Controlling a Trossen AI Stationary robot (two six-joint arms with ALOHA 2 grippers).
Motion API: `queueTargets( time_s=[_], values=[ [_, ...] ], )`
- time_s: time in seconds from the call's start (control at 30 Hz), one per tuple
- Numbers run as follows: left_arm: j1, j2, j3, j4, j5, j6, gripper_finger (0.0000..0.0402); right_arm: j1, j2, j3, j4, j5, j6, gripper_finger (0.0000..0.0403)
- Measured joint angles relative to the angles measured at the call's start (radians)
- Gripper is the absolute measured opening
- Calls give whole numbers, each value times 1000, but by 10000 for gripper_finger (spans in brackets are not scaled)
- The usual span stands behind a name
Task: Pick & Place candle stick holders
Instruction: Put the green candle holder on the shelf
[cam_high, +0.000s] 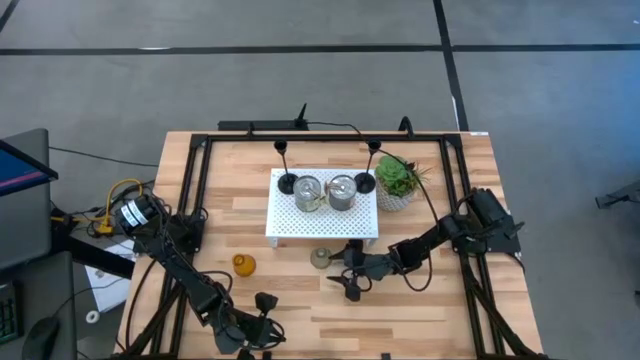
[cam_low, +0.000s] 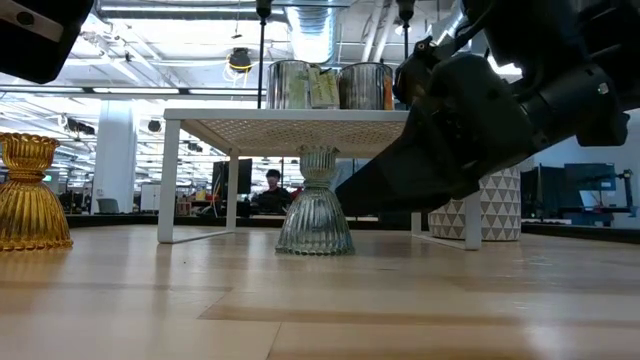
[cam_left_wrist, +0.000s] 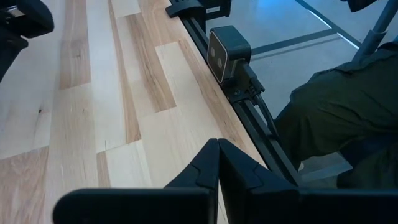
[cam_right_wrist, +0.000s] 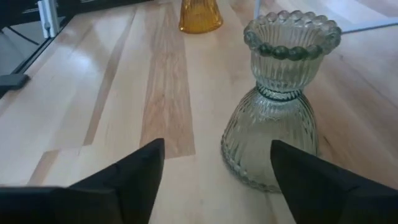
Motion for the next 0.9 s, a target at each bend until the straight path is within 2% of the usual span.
queueTargets(
  time_s=[0.13,0.5,0.63,0.9],
  values=[
    [0,0,0,0,0,0,5,-4,0,0,4,0,0,292],
    [0,0,0,0,0,0,5,1,0,67,4,-9,0,291],
    [0,0,0,0,0,-1,5,5,0,93,4,-74,0,291],
    [0,0,0,0,0,-3,5,5,0,118,5,-279,1,291]
  ],
)
